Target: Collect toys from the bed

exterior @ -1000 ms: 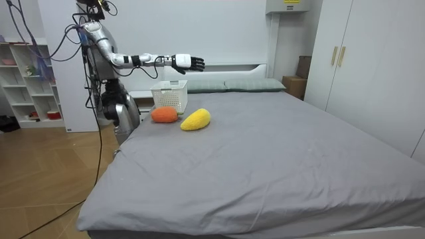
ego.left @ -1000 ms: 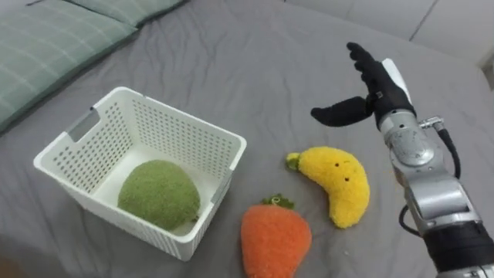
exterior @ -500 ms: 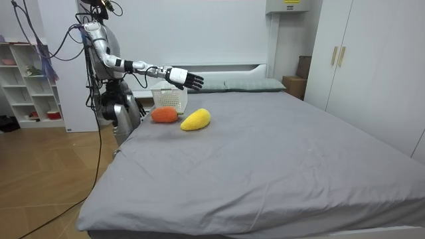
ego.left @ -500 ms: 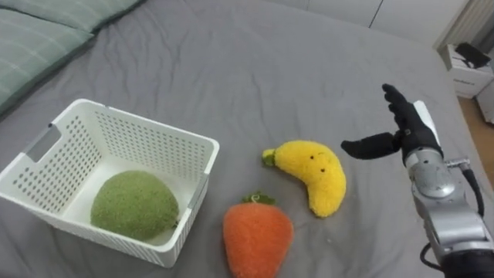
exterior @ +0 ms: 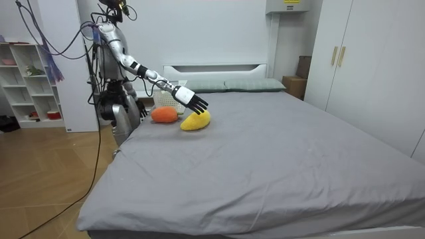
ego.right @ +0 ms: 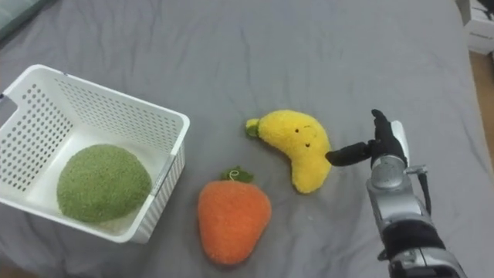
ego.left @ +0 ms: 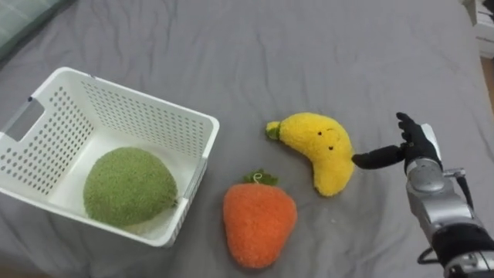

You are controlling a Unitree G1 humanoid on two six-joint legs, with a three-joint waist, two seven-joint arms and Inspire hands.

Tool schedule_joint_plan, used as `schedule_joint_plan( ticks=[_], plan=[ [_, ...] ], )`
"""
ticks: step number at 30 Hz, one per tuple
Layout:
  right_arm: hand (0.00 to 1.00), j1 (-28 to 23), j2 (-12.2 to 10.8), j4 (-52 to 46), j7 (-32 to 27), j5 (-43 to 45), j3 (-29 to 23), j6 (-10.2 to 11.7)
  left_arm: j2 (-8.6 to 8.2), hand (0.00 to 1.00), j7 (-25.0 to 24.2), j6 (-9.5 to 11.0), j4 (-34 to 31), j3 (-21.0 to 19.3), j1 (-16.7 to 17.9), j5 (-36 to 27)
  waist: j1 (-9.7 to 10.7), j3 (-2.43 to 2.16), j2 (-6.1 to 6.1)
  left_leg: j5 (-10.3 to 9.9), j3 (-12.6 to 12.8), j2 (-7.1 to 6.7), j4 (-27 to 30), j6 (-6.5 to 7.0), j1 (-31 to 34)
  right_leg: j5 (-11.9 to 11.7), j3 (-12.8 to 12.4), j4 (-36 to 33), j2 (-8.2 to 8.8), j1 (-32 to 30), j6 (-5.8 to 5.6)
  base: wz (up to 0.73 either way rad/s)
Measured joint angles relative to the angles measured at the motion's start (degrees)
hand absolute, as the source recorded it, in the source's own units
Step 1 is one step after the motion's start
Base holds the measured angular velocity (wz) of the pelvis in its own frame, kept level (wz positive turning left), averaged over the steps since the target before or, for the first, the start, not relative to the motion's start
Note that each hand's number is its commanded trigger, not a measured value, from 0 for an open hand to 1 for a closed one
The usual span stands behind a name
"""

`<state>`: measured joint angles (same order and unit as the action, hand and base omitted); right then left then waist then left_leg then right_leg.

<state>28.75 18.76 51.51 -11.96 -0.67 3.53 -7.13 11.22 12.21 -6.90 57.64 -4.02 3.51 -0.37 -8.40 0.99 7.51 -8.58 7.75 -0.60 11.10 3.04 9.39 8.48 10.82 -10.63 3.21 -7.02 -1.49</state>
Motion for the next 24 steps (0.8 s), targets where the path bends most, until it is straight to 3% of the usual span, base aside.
schedule_joint_plan(
  ticks=[10,16,24],
  plan=[
    [0.00,2.28,0.07,6.29,-0.46,-1.20,0.76,2.92,-1.16,0.00,-0.04,2.49,1.80,2.63,-1.47,-5.83,-1.49,0.92,-1.30,0.00,-0.01,0.07,0.41,-0.01,2.79,-0.02,0.38,0.04,0.01,-2.56,0.04,0.00],
    [0.00,2.31,0.12,6.34,-0.20,-1.18,2.71,4.65,-1.08,0.00,-0.53,3.00,2.00,3.86,-1.53,-6.94,-1.54,0.92,-1.48,0.01,-0.08,0.16,0.71,-0.01,4.27,-0.12,0.78,0.02,0.01,-3.85,0.19,0.00],
    [0.00,2.33,0.11,6.04,0.17,0.92,5.33,4.79,-1.12,0.00,-0.50,3.52,2.76,5.99,-2.24,-6.94,-1.53,0.92,-1.80,0.01,-0.02,0.16,0.71,-0.01,4.31,-0.12,0.85,0.02,0.06,-3.96,0.19,0.00]
  ],
)
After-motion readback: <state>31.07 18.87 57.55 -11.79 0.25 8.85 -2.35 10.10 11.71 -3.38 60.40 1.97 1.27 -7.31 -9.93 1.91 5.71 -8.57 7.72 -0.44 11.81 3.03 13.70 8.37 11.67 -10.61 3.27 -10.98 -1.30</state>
